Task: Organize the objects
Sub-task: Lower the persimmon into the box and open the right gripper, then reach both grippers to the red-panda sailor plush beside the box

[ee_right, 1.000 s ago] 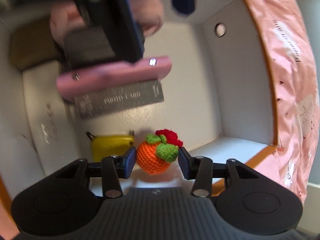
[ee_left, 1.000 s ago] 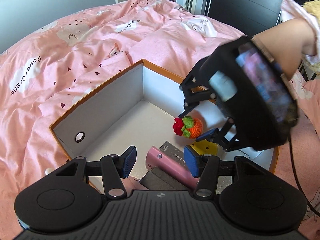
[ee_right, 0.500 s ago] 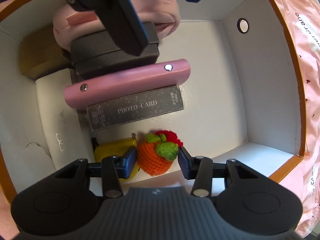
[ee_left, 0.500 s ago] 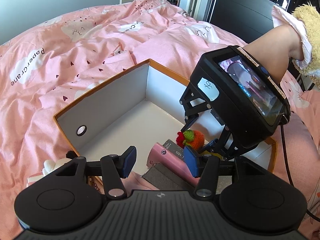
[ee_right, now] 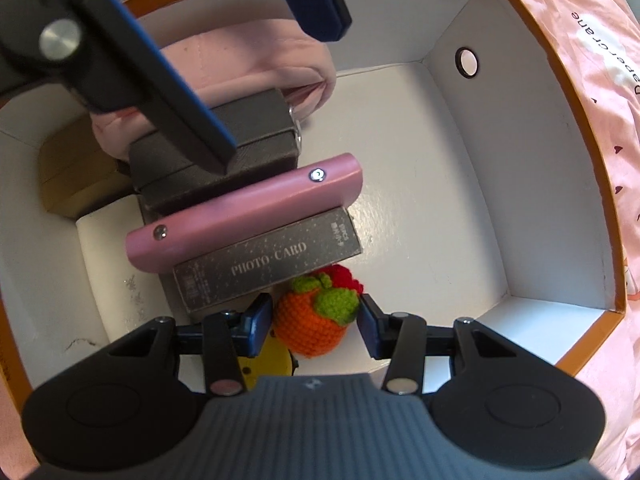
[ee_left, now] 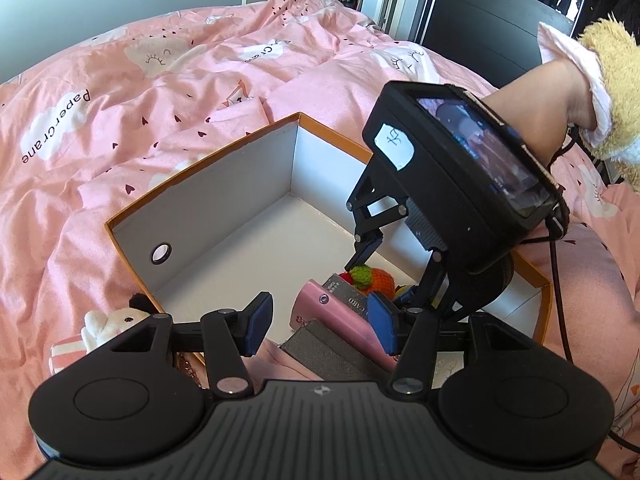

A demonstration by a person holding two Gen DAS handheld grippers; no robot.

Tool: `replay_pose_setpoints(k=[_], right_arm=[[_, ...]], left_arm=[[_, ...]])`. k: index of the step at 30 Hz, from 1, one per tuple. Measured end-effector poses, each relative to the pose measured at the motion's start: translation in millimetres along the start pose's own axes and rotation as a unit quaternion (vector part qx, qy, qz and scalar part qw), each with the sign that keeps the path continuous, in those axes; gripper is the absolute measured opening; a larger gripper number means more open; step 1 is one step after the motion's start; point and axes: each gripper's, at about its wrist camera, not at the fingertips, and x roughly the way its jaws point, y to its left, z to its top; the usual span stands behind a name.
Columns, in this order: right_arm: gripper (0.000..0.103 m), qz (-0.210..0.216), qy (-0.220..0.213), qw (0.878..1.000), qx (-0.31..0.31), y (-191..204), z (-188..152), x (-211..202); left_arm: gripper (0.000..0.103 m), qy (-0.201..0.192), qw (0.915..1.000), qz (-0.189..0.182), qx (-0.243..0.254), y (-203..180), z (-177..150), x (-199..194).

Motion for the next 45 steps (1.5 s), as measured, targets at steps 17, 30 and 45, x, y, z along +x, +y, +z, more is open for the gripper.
replay_pose_setpoints(k=[17, 30, 45], right_arm=[[0.069, -0.031, -0.02, 0.997, 0.067, 3.0, -15.4, -37.9], [0.055, -0.088, -0.184, 0.941, 0.271, 41.1, 15.1, -135.0], [0.02, -0.038, -0.298, 0.915, 0.268, 110.2, 101.9, -103.5]], left_arm=[[0.064, -0.014, 0.9995, 0.02, -0.019, -9.6, -5.6, -29.4], [0.064, -0.04, 0.9756, 0.13, -0.172, 29.3, -35.3, -108.7], [0.045, -0.022, 0.933, 0.192, -0.304, 50.6, -120.3, -128.5]])
